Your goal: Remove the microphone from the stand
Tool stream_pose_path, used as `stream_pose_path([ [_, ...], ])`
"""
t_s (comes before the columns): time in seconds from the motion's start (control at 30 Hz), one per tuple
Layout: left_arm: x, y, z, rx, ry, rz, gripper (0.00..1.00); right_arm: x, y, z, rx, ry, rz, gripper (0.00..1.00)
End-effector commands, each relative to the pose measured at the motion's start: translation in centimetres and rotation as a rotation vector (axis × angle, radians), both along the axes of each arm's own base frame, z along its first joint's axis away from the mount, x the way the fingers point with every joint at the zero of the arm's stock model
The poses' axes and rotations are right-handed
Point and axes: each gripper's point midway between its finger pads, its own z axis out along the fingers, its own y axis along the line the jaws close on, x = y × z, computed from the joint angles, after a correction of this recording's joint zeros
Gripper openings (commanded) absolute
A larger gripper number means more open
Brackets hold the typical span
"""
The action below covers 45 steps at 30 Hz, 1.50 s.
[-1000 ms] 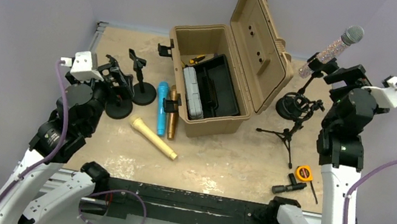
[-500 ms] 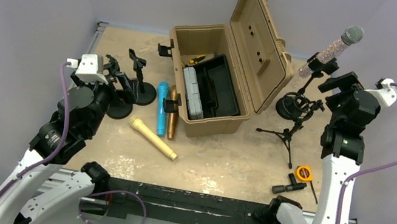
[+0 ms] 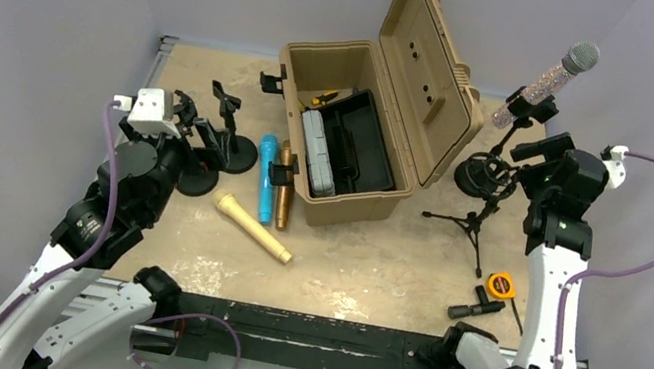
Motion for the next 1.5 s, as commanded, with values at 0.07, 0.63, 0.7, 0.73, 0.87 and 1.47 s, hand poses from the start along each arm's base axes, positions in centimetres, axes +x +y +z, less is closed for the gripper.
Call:
stream_pose_path([
  [0.07,0.4,-0.7,0.8,-0.006,-0.030,-0.025,1.00,-0.9,1.5,3.7,0.046,-0.102,0.046,0.85],
  [0.63,0.1,-0.8,1.1,-0.018,-0.044,-0.040,1.00,-2.2,3.2,5.1,0.091,-0.161,0.104,0.44],
  [0.7,0.1,-0.8,1.1,-0.020,-0.045,-0.042,1.00,-2.4,3.3,5.1,0.084,-0.163,0.107,0.38],
  [0.73,0.1,-0.8,1.1,-0.021,-0.045,-0.043,1.00,-2.5,3.3,5.1,0.077,-0.161,0.111,0.33],
  [0.87,0.0,-0.9,1.1,-0.021,-0.045,-0.045,1.00,-2.9,3.5,4.1,0.049,-0.126,0.135,0.15],
  [1.47,-0.3,-9.2,0.5,-0.032,-0.002,-0.472,0.99,-4.7,9.4,5.1,-0.106,-0.086,0.503,0.00],
])
